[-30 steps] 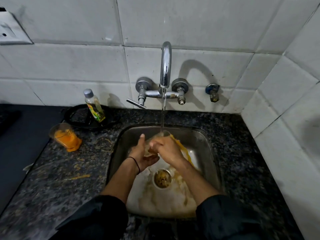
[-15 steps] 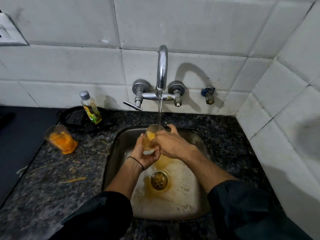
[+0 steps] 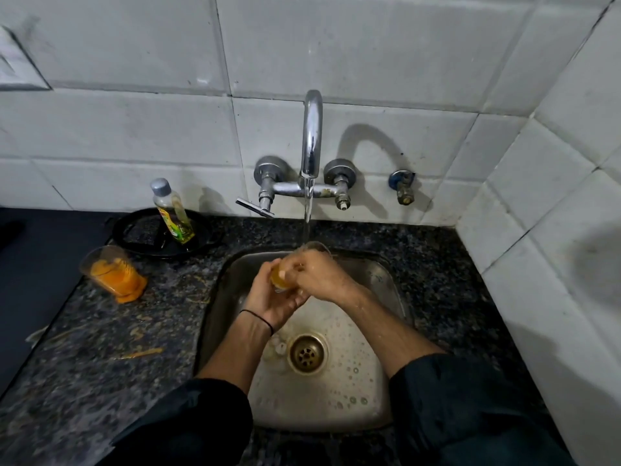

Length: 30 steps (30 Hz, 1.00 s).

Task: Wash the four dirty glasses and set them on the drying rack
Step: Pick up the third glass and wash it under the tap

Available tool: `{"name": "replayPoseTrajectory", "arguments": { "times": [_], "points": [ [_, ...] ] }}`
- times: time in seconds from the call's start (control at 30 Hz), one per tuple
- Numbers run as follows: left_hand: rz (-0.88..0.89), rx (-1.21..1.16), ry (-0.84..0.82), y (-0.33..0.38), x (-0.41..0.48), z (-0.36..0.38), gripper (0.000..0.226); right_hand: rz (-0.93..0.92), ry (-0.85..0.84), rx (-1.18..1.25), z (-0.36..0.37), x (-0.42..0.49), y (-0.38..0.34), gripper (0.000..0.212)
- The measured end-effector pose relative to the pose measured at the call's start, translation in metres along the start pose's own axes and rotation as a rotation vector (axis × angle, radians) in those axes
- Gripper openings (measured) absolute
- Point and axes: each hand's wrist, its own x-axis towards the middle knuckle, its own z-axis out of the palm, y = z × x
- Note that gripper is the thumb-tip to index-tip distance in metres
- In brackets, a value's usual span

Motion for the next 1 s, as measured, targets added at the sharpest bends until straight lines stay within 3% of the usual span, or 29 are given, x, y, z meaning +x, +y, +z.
{"name": "replayPoseTrajectory", "arguments": {
  "times": [0.03,0.13,0.2,0.33,0.43,0.5,0.57,0.67,0.77,0.83,0.9,1.0],
  "points": [
    [-0.028,0.016,-0.003,0.002,-0.001,0.0,0.037,-0.008,-0.013,-0.001,0.0,0.0,0.004,0.017],
    [-0.129,0.004,0.089,0.008,-0.003,-0.001,0.046,-0.129,-0.101,-0.474,-0.006,-0.005,0.012,0.022],
    [-0.109,0.008,0.087,0.006,0.0,-0.001,0.045,-0.178,-0.11,-0.615,-0.006,-0.007,0.017,0.03],
    [-0.008,0.049,0.005,-0.001,0.001,-0.003,0.036,0.003,-0.057,-0.12,0.009,-0.007,0.007,0.015],
    [-0.117,0.072,0.072,0.002,0.003,-0.006,0.05,-0.06,-0.08,-0.349,0.009,-0.013,0.011,0.022],
    [-0.081,0.052,0.103,0.006,0.005,-0.006,0.049,-0.144,-0.097,-0.466,0.004,-0.017,0.015,0.031],
    [0.039,0.08,0.104,0.009,0.005,-0.003,0.038,-0.099,-0.07,-0.23,0.007,-0.02,0.018,0.031],
    [0.357,0.185,0.145,0.009,-0.004,0.007,0.021,0.148,0.068,0.804,0.027,-0.023,0.024,0.034],
    [0.791,0.553,0.224,0.007,-0.013,0.015,0.037,0.446,0.156,1.656,0.049,-0.025,0.03,0.06],
    [0.923,0.798,0.077,0.002,-0.02,0.017,0.045,0.579,0.261,1.849,0.059,-0.02,0.031,0.072],
    [0.946,0.891,-0.015,-0.002,-0.022,0.018,0.046,0.669,0.327,1.854,0.063,-0.011,0.028,0.068],
    [0.931,0.855,0.044,-0.007,-0.018,0.014,0.038,0.694,0.294,1.751,0.057,-0.005,0.026,0.049]
  ]
}}
